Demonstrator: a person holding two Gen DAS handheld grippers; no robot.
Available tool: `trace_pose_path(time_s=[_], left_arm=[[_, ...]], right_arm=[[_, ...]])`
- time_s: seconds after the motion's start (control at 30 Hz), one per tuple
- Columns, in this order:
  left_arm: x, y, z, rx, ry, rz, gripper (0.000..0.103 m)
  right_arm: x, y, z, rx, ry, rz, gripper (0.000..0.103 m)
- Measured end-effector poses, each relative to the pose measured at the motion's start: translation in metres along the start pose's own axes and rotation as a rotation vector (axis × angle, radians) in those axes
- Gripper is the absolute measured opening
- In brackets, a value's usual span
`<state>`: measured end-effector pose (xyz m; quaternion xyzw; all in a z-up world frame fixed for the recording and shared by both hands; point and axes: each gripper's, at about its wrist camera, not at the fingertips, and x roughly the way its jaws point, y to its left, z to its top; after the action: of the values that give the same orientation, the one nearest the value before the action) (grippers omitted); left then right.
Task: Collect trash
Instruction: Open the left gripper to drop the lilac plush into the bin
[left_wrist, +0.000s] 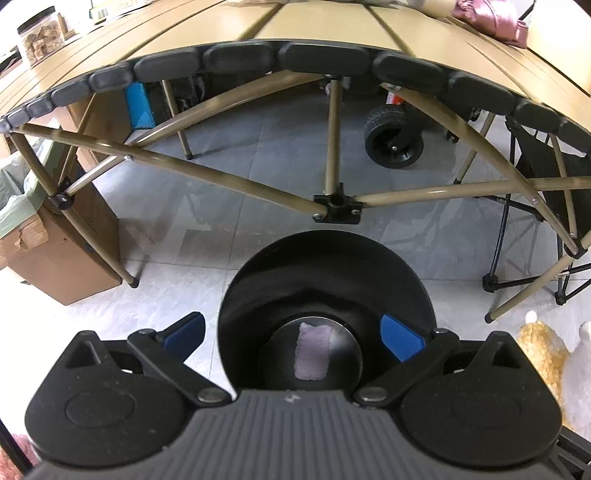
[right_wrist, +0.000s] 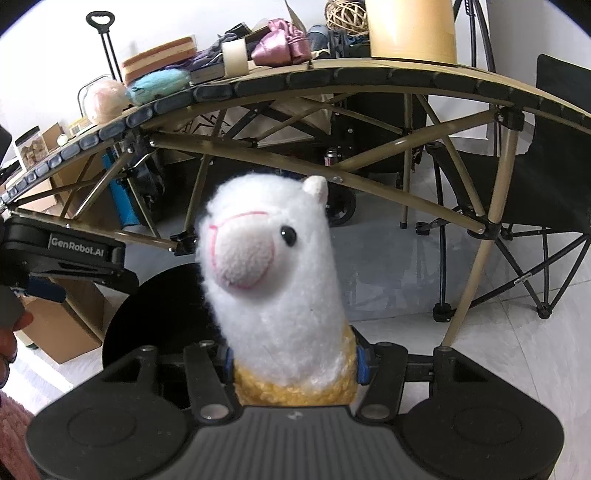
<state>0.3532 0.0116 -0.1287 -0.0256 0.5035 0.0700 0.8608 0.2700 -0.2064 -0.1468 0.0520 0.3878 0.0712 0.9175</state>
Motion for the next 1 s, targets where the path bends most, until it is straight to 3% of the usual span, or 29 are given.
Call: trace_pose_path(time_s=[0.47,1.0], left_arm=[[-0.014,0.05,-0.004,-0.06,-0.015,0.013,0.103],[-0.022,0.123,-0.014,-0.172,-0.014,0.042,0.103]], right_arm=[[0.01,0.044,0.007,-0.063,0.021,0.045,0.054],[0.042,0.1,0.012,-0.076,0.109,0.089,0.054]])
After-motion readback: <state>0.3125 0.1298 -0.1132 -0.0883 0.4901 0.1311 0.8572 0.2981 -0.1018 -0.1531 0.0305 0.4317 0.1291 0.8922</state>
